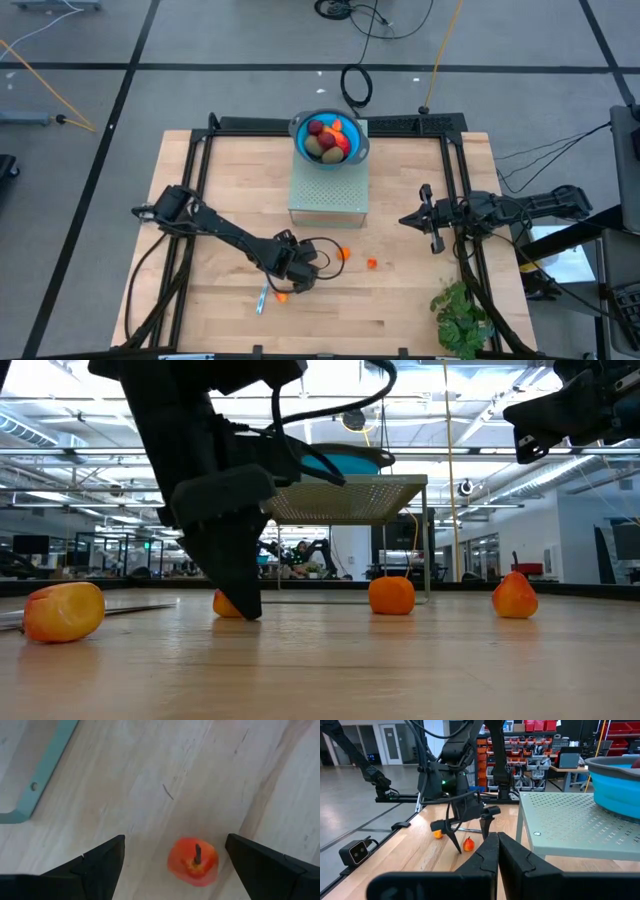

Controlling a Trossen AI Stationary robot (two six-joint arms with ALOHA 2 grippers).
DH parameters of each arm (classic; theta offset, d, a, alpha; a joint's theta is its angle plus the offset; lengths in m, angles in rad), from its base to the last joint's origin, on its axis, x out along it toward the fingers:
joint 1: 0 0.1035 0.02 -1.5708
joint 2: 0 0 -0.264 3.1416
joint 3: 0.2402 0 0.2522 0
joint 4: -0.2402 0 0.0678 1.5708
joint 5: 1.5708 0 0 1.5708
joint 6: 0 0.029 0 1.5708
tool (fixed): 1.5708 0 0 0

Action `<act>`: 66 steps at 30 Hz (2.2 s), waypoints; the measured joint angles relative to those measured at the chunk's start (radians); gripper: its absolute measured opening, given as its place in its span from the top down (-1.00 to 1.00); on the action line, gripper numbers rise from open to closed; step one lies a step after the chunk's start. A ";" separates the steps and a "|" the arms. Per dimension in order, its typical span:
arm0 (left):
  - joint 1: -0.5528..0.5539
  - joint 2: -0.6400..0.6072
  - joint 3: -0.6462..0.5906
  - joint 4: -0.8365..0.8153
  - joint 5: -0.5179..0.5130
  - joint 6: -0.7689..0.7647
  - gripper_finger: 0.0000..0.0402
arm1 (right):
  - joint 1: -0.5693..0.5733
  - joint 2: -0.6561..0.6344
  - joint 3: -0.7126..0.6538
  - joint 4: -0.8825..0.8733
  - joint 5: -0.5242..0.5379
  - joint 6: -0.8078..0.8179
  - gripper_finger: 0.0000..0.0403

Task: Pick & Place Fruit
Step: Put the top Pear into the blue strainer bowl on the shelf

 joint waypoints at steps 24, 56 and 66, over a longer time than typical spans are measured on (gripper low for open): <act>-0.002 0.004 -0.001 -0.020 0.060 -0.004 0.09 | 0.000 0.000 0.000 -0.011 0.000 0.000 1.00; 0.068 -0.608 0.004 -0.027 0.051 -0.135 0.42 | 0.000 0.000 0.000 -0.014 0.000 0.000 1.00; 0.068 -0.694 0.005 0.114 0.038 -0.123 0.45 | 0.000 0.000 0.000 -0.014 0.000 0.000 1.00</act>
